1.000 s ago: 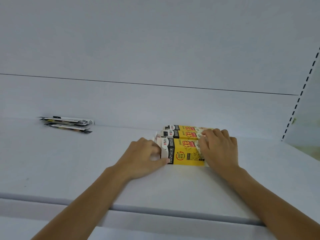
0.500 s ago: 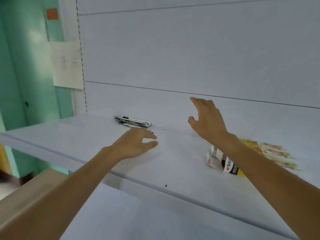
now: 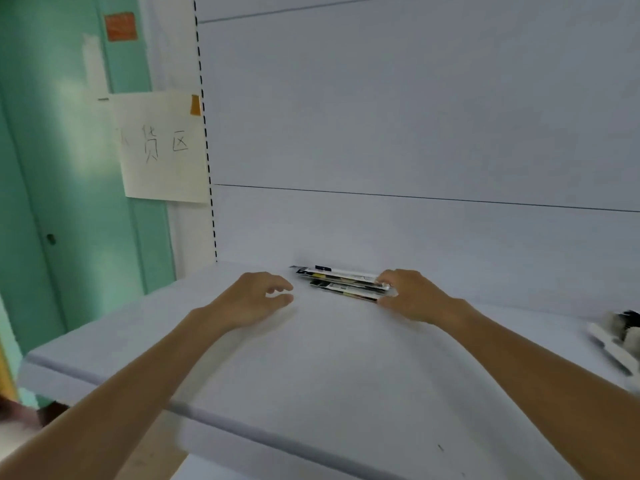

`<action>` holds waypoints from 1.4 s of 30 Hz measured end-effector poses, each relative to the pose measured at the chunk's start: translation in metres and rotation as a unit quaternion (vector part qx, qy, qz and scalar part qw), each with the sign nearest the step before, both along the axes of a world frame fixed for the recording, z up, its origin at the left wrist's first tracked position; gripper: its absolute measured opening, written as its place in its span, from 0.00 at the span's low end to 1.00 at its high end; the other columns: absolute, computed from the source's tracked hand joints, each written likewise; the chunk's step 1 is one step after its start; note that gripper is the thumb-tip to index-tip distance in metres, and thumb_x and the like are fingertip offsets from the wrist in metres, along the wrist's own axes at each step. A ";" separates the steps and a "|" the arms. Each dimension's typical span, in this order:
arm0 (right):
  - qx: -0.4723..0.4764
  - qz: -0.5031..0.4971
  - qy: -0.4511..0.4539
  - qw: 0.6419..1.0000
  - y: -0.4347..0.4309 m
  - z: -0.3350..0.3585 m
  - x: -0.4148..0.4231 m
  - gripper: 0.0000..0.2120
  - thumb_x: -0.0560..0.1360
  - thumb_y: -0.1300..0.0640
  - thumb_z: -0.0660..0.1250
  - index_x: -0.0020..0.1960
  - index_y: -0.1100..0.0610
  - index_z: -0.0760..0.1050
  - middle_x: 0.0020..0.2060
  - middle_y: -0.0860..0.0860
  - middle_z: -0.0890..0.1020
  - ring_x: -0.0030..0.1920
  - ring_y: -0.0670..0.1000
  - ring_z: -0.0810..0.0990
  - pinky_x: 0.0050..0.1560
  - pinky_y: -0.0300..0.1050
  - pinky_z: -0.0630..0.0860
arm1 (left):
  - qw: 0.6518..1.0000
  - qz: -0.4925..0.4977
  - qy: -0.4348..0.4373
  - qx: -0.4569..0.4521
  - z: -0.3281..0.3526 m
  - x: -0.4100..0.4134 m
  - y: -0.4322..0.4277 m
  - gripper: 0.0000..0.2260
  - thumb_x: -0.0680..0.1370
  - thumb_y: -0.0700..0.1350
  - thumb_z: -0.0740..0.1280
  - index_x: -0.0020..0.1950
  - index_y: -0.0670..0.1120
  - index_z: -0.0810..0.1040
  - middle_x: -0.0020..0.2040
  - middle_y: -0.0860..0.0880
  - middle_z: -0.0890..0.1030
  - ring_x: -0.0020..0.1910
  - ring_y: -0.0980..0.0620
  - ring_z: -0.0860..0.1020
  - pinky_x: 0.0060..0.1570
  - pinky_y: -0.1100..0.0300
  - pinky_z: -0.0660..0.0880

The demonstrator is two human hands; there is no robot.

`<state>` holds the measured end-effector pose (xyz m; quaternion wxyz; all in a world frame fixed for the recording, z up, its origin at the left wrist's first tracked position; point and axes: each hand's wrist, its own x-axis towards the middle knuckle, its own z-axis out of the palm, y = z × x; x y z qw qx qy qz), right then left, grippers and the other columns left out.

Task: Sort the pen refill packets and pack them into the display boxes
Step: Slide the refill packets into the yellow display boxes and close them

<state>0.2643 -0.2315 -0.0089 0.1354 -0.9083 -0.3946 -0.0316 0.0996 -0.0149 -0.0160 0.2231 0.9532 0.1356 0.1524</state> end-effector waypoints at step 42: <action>-0.009 -0.064 -0.125 0.990 0.046 0.006 -0.057 0.07 0.73 0.58 0.61 0.47 0.54 0.77 0.44 0.47 0.74 0.43 0.48 0.70 0.42 0.40 0.64 | 0.988 -0.153 -0.006 0.022 0.002 0.003 0.042 0.10 0.75 0.49 0.67 0.56 0.56 0.78 0.46 0.57 0.81 0.49 0.60 0.77 0.50 0.60 0.72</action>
